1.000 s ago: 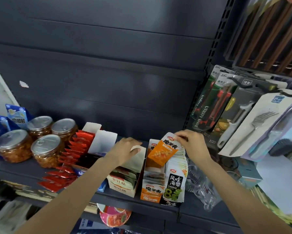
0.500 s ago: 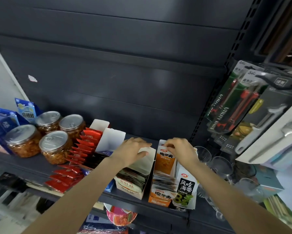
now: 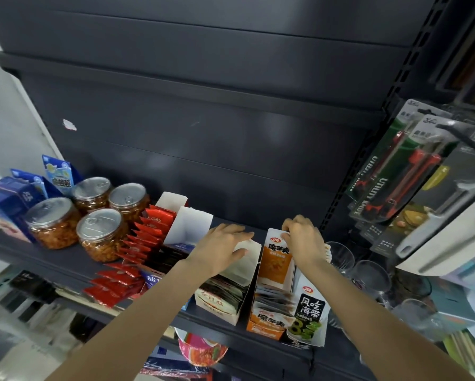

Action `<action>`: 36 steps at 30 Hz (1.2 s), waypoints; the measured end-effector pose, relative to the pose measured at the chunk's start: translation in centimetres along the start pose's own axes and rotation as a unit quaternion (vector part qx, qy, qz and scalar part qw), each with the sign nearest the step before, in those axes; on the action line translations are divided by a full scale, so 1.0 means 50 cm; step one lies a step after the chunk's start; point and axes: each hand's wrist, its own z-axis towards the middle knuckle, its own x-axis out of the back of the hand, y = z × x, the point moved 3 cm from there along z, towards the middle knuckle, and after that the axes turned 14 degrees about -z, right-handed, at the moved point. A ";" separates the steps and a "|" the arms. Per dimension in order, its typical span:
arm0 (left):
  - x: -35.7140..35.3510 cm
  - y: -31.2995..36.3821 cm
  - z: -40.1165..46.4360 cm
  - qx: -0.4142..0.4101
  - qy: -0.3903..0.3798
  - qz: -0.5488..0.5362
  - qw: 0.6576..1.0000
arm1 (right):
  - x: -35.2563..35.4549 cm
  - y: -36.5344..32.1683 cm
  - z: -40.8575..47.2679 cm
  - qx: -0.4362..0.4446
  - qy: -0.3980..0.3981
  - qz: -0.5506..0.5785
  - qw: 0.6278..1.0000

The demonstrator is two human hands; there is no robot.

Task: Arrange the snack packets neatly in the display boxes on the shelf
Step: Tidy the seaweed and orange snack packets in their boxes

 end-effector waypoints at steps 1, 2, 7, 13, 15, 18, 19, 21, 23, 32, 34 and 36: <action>0.000 0.003 -0.004 -0.001 0.008 0.004 1.000 | 0.003 0.002 -0.004 0.003 -0.003 0.010 1.000; 0.000 0.006 -0.008 -0.003 0.014 0.008 1.000 | 0.007 0.004 -0.010 0.008 -0.001 0.026 1.000; -0.003 0.011 -0.029 -0.007 0.003 0.054 0.998 | 0.043 0.013 -0.079 0.025 0.038 0.081 0.996; -0.017 0.009 -0.038 0.017 -0.016 0.063 0.998 | 0.035 0.000 -0.136 0.070 -0.144 0.188 0.969; -0.020 0.012 -0.040 0.017 -0.014 0.049 0.999 | 0.036 -0.006 -0.150 0.090 -0.190 0.191 0.959; -0.018 0.013 -0.044 0.022 -0.013 0.022 0.999 | 0.045 -0.013 -0.162 0.122 -0.184 0.139 0.965; -0.016 0.014 -0.045 0.025 -0.012 0.013 1.000 | 0.047 -0.017 -0.164 0.136 -0.166 0.102 0.971; -0.015 0.014 -0.046 0.031 -0.012 0.000 0.999 | 0.050 -0.029 -0.168 0.160 -0.133 0.023 0.978; -0.014 0.014 -0.047 0.035 -0.014 -0.004 0.999 | 0.048 -0.037 -0.171 0.160 -0.110 -0.009 0.981; -0.008 0.020 -0.043 0.050 -0.012 -0.017 0.999 | 0.066 -0.022 -0.174 0.070 -0.075 0.176 0.979; -0.006 0.023 -0.043 0.051 -0.004 -0.033 0.998 | 0.085 -0.010 -0.172 0.053 -0.047 0.200 0.977; -0.001 0.032 -0.044 0.048 0.024 -0.068 0.996 | 0.108 0.005 -0.170 0.035 -0.008 0.208 0.978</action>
